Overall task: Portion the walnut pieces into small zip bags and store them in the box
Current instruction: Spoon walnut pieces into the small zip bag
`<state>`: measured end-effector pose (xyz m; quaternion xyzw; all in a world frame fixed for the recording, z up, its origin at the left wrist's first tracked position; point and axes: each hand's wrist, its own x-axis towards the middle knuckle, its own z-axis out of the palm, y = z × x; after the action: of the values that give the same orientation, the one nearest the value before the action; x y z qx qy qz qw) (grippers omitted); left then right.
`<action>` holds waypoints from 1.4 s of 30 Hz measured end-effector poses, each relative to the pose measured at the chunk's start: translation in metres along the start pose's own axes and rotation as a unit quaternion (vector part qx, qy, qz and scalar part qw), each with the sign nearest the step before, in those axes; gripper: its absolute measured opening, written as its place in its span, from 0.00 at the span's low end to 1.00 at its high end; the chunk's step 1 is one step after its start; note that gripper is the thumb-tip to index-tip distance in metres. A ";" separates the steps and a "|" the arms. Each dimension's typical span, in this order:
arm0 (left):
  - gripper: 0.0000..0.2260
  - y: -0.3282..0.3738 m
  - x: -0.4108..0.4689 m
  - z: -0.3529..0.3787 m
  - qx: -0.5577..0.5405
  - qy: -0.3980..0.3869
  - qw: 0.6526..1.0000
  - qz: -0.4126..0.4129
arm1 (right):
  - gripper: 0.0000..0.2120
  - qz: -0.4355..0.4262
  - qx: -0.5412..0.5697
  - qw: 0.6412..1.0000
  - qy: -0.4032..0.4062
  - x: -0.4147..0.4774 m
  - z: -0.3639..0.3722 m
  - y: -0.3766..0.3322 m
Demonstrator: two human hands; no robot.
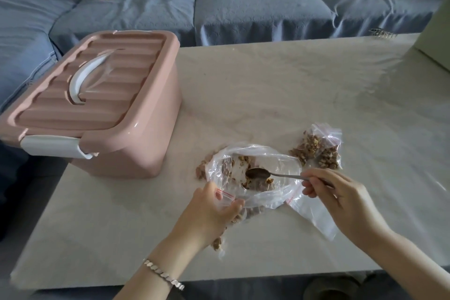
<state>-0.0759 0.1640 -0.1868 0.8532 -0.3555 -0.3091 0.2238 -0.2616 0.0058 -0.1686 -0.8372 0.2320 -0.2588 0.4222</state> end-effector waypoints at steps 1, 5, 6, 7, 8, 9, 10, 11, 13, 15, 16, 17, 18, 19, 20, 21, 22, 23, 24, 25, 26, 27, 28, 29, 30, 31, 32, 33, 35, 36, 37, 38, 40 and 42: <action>0.24 0.002 0.000 0.000 0.001 -0.005 1.000 -0.001 | 0.20 0.003 -0.015 1.000 -0.013 0.000 0.001 0.003; 0.22 0.004 -0.001 0.001 -0.008 -0.007 1.000 0.001 | 0.16 0.022 -0.028 0.999 -0.030 0.000 0.002 0.005; 0.21 0.005 -0.001 0.001 -0.011 -0.010 1.000 0.000 | 0.15 0.035 -0.028 0.999 -0.031 0.000 0.002 0.004; 0.21 0.005 -0.002 0.001 -0.016 -0.015 1.000 0.000 | 0.13 0.048 -0.026 0.998 -0.030 0.000 0.003 0.004; 0.22 0.006 -0.002 0.001 -0.023 -0.020 1.000 0.001 | 0.09 0.058 -0.024 0.998 -0.021 0.000 0.004 0.005; 0.22 0.006 -0.003 0.002 -0.040 -0.025 0.999 0.000 | 0.03 0.071 -0.014 0.997 -0.016 0.000 0.005 0.007; 0.21 0.007 -0.004 0.003 -0.064 -0.028 0.998 -0.005 | 0.07 0.079 -0.007 0.997 -0.006 0.000 0.006 0.010; 0.20 0.007 -0.004 0.004 -0.094 -0.028 0.995 -0.010 | 0.12 0.092 -0.002 0.996 -0.001 0.000 0.007 0.012; 0.17 0.008 -0.003 0.006 -0.143 -0.011 0.990 -0.012 | 0.14 0.126 0.019 0.992 -0.006 0.000 0.009 0.014; 0.16 0.011 0.001 0.008 -0.173 0.021 0.985 -0.004 | 0.13 0.156 0.043 0.987 -0.019 0.000 0.013 0.015; 0.15 0.013 0.003 0.008 -0.187 0.036 0.982 -0.002 | 0.13 0.171 0.058 0.983 -0.023 0.000 0.015 0.016; 0.14 0.015 0.005 0.009 -0.199 0.047 0.979 -0.002 | 0.12 0.187 0.078 0.979 -0.022 0.000 0.018 0.016; 0.14 0.016 0.007 0.011 -0.209 0.056 0.976 0.000 | 0.12 0.206 0.103 0.973 -0.016 0.000 0.021 0.016; 0.13 0.017 0.009 0.011 -0.219 0.066 0.974 0.004 | 0.12 0.227 0.134 0.964 -0.004 0.000 0.023 0.015; 0.13 0.017 0.010 0.012 -0.231 0.075 0.970 0.011 | 0.12 0.249 0.165 0.954 0.012 0.000 0.025 0.014; 0.13 0.017 0.010 0.011 -0.247 0.082 0.965 0.021 | 0.12 0.272 0.191 0.943 0.030 0.000 0.027 0.013; 0.15 0.017 0.010 0.010 -0.258 0.086 0.962 0.031 | 0.12 0.293 0.211 0.931 0.048 -0.001 0.028 0.013; 0.17 0.016 0.009 0.009 -0.263 0.091 0.960 0.040 | 0.12 0.311 0.227 0.921 0.062 -0.001 0.028 0.013; 0.18 0.015 0.009 0.007 -0.259 0.093 0.960 0.043 | 0.12 0.322 0.238 0.914 0.072 -0.001 0.028 0.013; 0.18 0.013 0.008 0.004 -0.249 0.091 0.963 0.044 | 0.12 0.331 0.245 0.908 0.078 -0.001 0.027 0.012; 0.17 0.012 0.008 0.001 -0.229 0.089 0.968 0.042 | 0.12 0.336 0.249 0.905 0.083 0.000 0.026 0.012; 0.15 0.010 0.007 -0.002 -0.201 0.092 0.974 0.043 | 0.12 0.339 0.253 0.901 0.091 0.000 0.025 0.011; 0.14 0.009 0.005 -0.006 -0.168 0.101 0.980 0.045 | 0.12 0.344 0.258 0.897 0.104 0.001 0.023 0.011; 0.15 0.010 0.002 -0.010 -0.131 0.117 0.983 0.047 | 0.12 0.348 0.265 0.892 0.118 0.002 0.020 0.011; 0.15 0.012 -0.001 -0.015 -0.095 0.136 0.985 0.050 | 0.12 0.349 0.270 0.888 0.130 0.004 0.017 0.011; 0.16 0.016 -0.005 -0.020 -0.063 0.159 0.984 0.058 | 0.12 0.347 0.273 0.887 0.138 0.006 0.013 0.010; 0.17 0.020 -0.009 -0.026 -0.039 0.182 0.980 0.072 | 0.11 0.342 0.270 0.889 0.144 0.008 0.009 0.009; 0.18 0.024 -0.012 -0.031 -0.020 0.204 0.975 0.090 | 0.11 0.334 0.263 0.893 0.148 0.011 0.005 0.007; 0.19 0.034 -0.015 -0.042 -0.003 0.229 0.966 0.122 | 0.11 0.314 0.243 0.905 0.151 0.016 -0.003 0.002; 0.20 0.040 -0.015 -0.045 -0.002 0.231 0.964 0.134 | 0.12 0.304 0.235 0.911 0.152 0.018 -0.008 -0.001; 0.20 0.044 -0.014 -0.047 0.000 0.227 0.964 0.140 | 0.12 0.296 0.231 0.914 0.152 0.021 -0.012 -0.004; 0.19 0.049 -0.013 -0.048 0.007 0.217 0.966 0.143 | 0.12 0.288 0.230 0.916 0.155 0.024 -0.017 -0.008; 0.19 0.057 -0.007 -0.043 0.025 0.177 0.974 0.143 | 0.13 0.275 0.229 0.919 0.163 0.029 -0.028 -0.016; 0.20 0.062 0.000 -0.036 0.039 0.121 0.982 0.136 | 0.13 0.258 0.225 0.924 0.169 0.035 -0.039 -0.026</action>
<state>-0.0801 0.1293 -0.1235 0.8360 -0.4505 -0.1557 0.2717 -0.2550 -0.0245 -0.1186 -0.5753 0.4438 -0.3237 0.6060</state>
